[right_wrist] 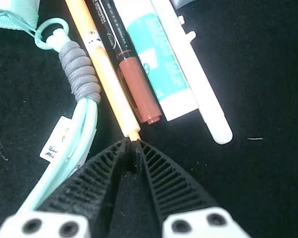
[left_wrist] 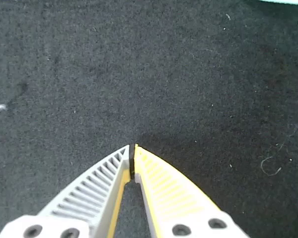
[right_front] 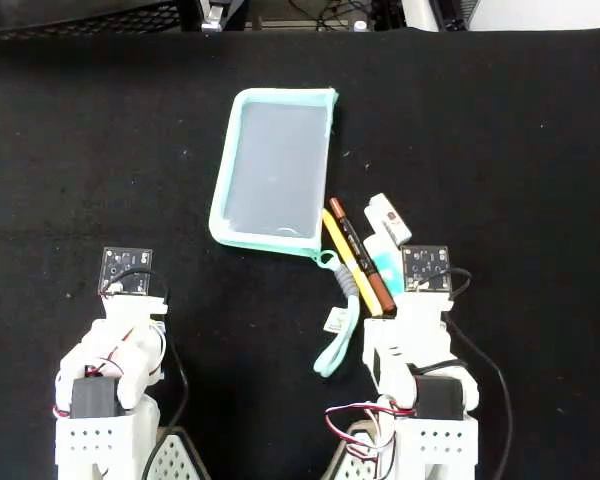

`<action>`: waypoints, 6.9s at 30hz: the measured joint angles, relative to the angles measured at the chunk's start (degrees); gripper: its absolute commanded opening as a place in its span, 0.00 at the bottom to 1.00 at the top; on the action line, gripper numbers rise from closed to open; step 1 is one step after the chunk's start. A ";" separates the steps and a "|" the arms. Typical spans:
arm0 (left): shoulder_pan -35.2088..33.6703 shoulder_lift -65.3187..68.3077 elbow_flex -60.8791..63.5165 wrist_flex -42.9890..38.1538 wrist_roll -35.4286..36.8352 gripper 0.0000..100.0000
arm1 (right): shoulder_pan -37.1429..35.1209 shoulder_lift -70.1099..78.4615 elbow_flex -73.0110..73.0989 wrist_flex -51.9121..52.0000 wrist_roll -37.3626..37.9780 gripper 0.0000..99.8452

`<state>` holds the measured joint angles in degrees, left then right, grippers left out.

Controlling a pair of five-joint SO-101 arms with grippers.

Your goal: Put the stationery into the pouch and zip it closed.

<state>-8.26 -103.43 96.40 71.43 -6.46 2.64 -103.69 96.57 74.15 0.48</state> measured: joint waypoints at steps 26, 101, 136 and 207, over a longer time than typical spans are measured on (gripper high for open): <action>0.00 0.00 0.00 0.00 0.00 0.03 | 0.00 0.00 0.00 0.00 0.00 0.02; -0.53 -0.18 0.00 -21.71 3.08 0.22 | -14.24 80.70 -35.52 -34.11 17.49 0.17; -0.53 -0.18 0.00 -21.71 1.23 0.22 | -17.41 67.69 -24.18 -36.40 17.49 0.17; -0.09 -0.18 0.00 -19.60 -3.43 0.22 | -22.59 79.30 -31.91 -31.56 18.90 0.01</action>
<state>-8.35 -103.60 96.40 51.82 -9.89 -19.96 -24.40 64.66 42.59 19.38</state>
